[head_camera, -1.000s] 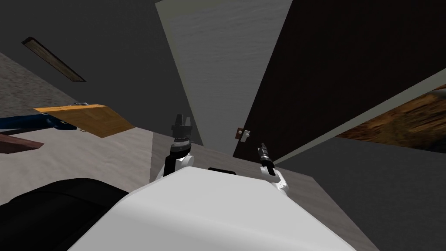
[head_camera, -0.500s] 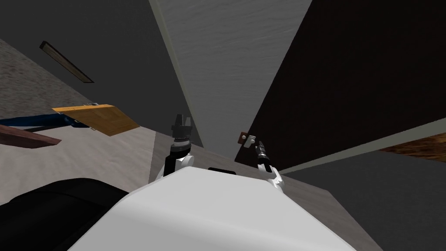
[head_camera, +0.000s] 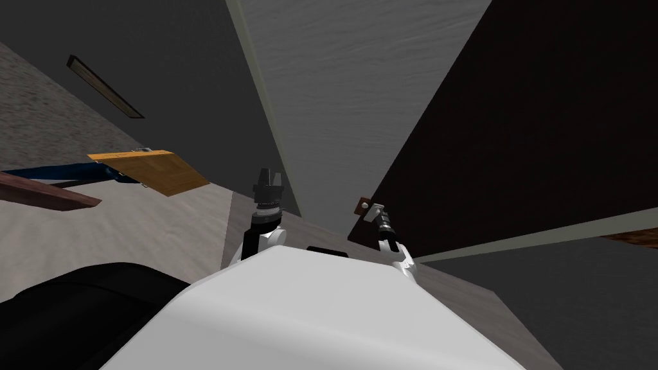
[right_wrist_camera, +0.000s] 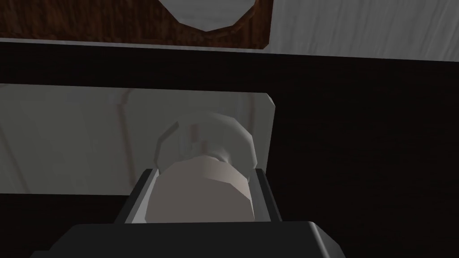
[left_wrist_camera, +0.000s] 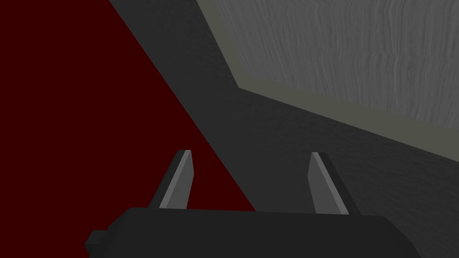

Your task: Pull the door open

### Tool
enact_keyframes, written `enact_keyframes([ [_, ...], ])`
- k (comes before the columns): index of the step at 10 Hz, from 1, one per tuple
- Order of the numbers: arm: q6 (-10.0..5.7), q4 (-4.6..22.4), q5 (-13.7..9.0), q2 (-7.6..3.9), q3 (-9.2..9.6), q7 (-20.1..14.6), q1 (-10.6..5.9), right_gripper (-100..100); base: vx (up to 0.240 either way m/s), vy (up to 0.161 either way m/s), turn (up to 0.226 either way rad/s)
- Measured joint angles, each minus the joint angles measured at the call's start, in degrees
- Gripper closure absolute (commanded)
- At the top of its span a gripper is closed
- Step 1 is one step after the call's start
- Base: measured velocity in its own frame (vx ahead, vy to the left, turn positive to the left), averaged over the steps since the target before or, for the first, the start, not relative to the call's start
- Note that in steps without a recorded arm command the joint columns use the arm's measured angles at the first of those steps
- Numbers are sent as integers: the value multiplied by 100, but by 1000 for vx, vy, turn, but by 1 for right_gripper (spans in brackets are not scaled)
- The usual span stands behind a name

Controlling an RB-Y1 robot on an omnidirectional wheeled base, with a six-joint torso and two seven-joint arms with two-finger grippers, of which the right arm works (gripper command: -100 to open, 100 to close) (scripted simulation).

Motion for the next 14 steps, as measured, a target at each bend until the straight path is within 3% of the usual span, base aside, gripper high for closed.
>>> enact_keyframes([
  [4, -8, 11, 2, 2, 1, 4, 16, 100, -72, -19, -23],
  [6, -17, 62, -17, -84, -42, -28, 49, 100, -185, -61, -97],
  [7, -19, 98, -22, -100, -98, -19, 129, -100, -212, -1, 35],
  [14, -83, -151, 78, -157, 323, -286, 176, -100, -196, 6, 72],
])
